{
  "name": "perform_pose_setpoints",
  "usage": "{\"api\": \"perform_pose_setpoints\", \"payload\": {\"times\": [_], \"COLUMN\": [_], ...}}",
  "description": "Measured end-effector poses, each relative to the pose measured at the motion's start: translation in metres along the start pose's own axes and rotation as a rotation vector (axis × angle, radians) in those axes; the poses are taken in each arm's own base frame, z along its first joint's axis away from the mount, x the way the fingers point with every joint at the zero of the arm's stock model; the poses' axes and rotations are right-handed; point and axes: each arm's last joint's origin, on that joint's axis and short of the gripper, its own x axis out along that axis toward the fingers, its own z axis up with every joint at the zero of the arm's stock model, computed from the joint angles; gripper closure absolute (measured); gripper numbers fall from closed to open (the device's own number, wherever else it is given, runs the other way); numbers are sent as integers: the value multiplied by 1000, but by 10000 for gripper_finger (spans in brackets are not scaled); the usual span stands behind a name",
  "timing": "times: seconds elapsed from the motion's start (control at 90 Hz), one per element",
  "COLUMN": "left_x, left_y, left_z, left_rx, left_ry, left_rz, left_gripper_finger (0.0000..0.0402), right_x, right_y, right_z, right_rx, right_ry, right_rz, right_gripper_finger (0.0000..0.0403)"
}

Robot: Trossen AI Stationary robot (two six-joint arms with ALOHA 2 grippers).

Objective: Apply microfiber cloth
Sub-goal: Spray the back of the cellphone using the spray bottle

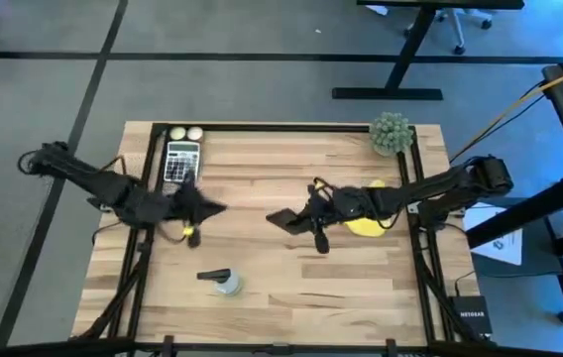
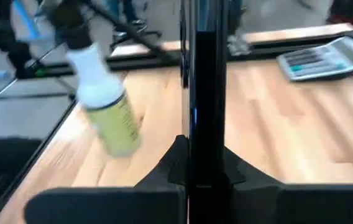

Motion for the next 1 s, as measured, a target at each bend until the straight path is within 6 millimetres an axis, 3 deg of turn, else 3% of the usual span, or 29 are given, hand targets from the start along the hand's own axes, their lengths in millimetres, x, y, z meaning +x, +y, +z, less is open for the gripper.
{"api": "perform_pose_setpoints", "payload": {"times": [0.189,0.411,0.544,0.722,1.0], "left_x": [-23,-35,-30,-12,-11], "left_y": [-33,-98,-133,-156,-148], "left_z": [-52,-90,-109,-113,-98], "left_rx": [-131,-300,-356,-306,-288], "left_ry": [293,329,256,73,-39], "left_rz": [-29,-170,-206,-196,-141], "left_gripper_finger": [401,401,401,401,401], "right_x": [22,47,56,58,56], "right_y": [8,31,42,53,69], "right_z": [-23,-30,-23,-17,-24], "right_rx": [-15,-46,-58,-69,-50], "right_ry": [74,99,72,50,90], "right_rz": [26,31,19,-3,-33], "right_gripper_finger": [400,400,400,400,400]}}
